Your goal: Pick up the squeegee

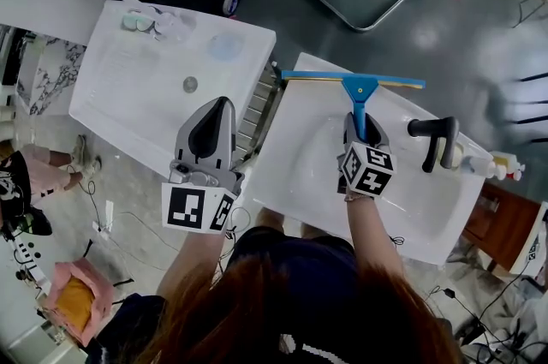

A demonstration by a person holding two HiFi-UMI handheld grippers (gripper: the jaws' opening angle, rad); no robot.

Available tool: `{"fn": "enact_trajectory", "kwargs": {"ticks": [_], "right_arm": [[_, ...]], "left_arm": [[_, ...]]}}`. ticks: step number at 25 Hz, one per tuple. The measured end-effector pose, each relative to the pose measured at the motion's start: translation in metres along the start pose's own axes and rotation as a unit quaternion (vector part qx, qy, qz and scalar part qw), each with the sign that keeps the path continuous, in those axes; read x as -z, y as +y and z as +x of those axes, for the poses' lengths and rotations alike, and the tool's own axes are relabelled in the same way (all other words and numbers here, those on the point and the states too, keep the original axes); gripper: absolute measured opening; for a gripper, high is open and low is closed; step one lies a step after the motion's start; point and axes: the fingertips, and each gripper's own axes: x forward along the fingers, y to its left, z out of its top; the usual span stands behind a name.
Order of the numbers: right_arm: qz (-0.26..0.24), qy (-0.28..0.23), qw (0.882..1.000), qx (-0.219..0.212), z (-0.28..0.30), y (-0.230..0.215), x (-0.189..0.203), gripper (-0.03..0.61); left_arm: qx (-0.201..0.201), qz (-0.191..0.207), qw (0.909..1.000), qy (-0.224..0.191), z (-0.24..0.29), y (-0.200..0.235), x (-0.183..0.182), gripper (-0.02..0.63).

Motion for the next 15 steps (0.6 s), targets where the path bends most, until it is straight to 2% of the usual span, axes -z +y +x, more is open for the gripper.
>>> {"fn": "enact_trajectory", "kwargs": {"ticks": [8, 15], "right_arm": [[-0.019, -0.115, 0.993, -0.019, -0.062, 0.017, -0.075, 0.160], [-0.046, -0.244, 0.968, -0.018, -0.144, 0.035, -0.154, 0.160]], "left_arm": [[0.015, 0.007, 0.9994, -0.029, -0.013, -0.012, -0.027, 0.020], [0.031, 0.008, 0.9971, -0.068, -0.023, -0.024, -0.065, 0.020]]}}
